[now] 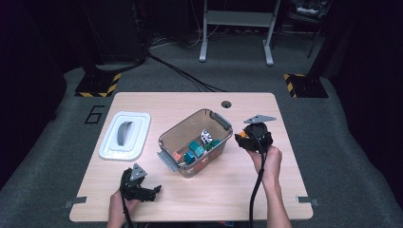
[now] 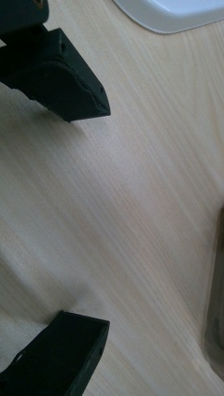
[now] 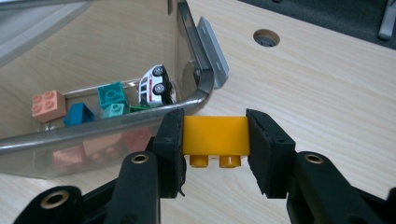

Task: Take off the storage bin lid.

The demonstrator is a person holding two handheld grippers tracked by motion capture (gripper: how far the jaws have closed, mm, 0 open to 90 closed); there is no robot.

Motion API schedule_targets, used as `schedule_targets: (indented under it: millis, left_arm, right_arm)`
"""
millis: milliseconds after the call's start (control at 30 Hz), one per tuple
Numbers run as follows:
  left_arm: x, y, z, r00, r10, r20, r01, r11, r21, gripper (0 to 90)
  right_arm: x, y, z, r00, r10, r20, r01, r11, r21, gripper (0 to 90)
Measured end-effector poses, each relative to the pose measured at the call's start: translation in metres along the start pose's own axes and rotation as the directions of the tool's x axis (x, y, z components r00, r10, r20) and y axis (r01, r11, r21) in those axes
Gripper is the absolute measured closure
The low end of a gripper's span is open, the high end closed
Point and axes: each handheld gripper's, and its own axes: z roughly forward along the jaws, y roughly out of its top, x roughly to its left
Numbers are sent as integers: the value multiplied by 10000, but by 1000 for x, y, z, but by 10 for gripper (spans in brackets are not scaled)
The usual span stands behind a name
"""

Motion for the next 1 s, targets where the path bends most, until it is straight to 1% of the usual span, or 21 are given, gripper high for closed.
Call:
schedule_targets:
  millis: [100,133,200,267,433,533,567,667,700,733,800,867,933,1000]
  left_arm:
    - [0,0,0,10000,-1,2,1,10000,4,11]
    - [0,0,0,10000,1,4,-1,10000,6,11]
    - [0,0,0,10000,-2,4,2,10000,4,11]
    - [0,0,0,10000,2,4,-2,10000,6,11]
    - [0,0,0,10000,2,2,-2,10000,5,11]
    - [0,0,0,10000,2,-4,-2,10000,6,11]
    - [0,0,0,10000,6,-4,-6,10000,5,11]
    - [0,0,0,10000,4,-5,-4,10000,3,11]
    - [0,0,0,10000,3,-7,-3,10000,1,11]
    - [0,0,0,10000,2,-6,-2,10000,0,11]
    - [0,0,0,10000,3,-6,-3,10000,0,11]
    - [0,0,0,10000,6,-6,-6,10000,0,11]
    - [0,0,0,10000,4,-7,-4,10000,2,11]
    - [0,0,0,10000,5,-5,-5,10000,2,11]
  right_arm:
    - [3,5,0,9999,-129,-19,129,9999,-48,587]
    - [4,7,0,9997,-249,-41,249,9996,-97,587]
    - [8,11,0,9997,-234,-115,232,9997,-107,587]
    - [13,14,0,9988,-432,-215,429,9990,-155,587]
    - [32,20,0,9952,-716,-663,695,9970,-343,587]
    - [42,23,2,9914,-989,-857,958,9946,-397,587]
    - [45,24,3,9908,-968,-947,937,9949,-366,587]
    - [54,24,7,9847,-1123,-1334,1085,9935,-358,587]
    - [58,23,8,9828,-1098,-1487,1065,9939,-303,587]
    - [62,23,10,9779,-1240,-1683,1209,9923,-285,587]
    - [71,21,14,9714,-1314,-1977,1309,9913,-158,587]
    - [78,19,17,9646,-1511,-2161,1520,9883,-129,587]
    - [85,17,19,9583,-1543,-2404,1588,9873,-5,587]
    - [90,15,21,9494,-1720,-2626,1779,9840,-13,587]
